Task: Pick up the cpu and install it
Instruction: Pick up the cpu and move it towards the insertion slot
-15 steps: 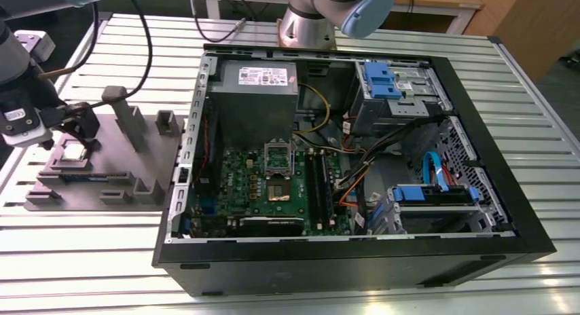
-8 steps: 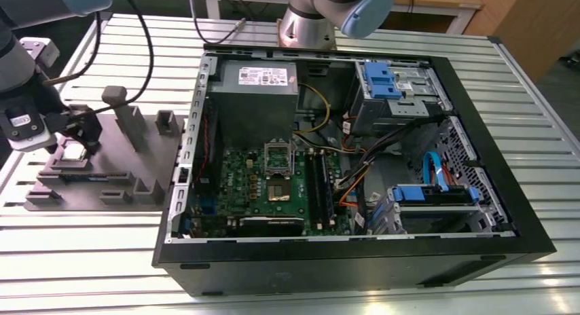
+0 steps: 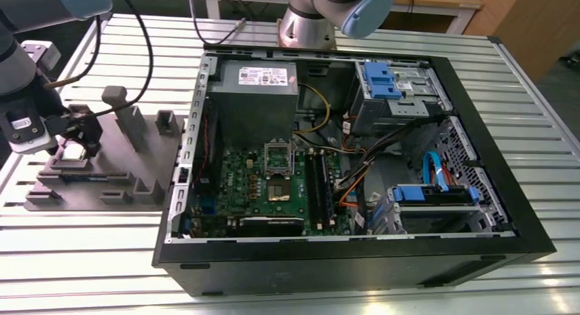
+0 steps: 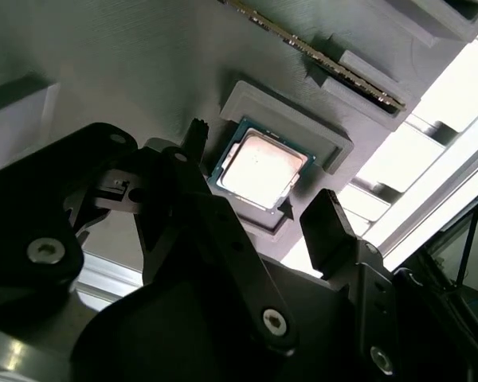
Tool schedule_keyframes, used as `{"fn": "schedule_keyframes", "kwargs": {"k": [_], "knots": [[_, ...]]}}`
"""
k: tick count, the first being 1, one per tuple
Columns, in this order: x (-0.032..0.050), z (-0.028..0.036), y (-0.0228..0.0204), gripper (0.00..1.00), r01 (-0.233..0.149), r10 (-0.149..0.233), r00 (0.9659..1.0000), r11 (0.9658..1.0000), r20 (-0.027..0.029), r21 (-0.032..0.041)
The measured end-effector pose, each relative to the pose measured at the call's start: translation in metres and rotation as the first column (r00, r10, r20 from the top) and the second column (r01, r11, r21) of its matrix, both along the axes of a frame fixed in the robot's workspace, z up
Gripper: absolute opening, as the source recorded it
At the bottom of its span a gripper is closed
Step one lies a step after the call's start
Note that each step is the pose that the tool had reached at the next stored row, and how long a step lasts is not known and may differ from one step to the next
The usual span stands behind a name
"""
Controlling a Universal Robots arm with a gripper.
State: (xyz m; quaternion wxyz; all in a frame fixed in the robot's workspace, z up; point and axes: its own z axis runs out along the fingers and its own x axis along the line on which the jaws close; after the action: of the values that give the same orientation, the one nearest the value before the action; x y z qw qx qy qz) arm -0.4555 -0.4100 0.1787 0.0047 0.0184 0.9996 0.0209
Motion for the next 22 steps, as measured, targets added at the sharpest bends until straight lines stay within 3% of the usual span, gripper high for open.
{"fn": "schedule_keyframes", "kwargs": {"k": [9, 11, 12, 20, 21, 22], "knots": [[-0.0002, 0.0, 0.0, 0.74, 0.002, -0.002, 1.0, 1.0, -0.0001, -0.0001], [-0.0002, 0.0, 0.0, 0.72, 0.002, -0.002, 1.0, 1.0, 0.0, -0.0001], [-0.0002, 0.0, 0.0, 0.65, 0.002, -0.002, 1.0, 1.0, 0.0, -0.0002], [-0.0002, 0.0, -0.0001, 0.64, 0.009, -0.009, 1.0, 1.0, 0.0, -0.0002], [-0.0002, 0.0, -0.0001, 0.57, 0.009, -0.009, 1.0, 1.0, 0.0, -0.0002], [-0.0002, 0.0, -0.0001, 0.57, 0.009, -0.009, 1.0, 1.0, 0.0, -0.0002]]}}
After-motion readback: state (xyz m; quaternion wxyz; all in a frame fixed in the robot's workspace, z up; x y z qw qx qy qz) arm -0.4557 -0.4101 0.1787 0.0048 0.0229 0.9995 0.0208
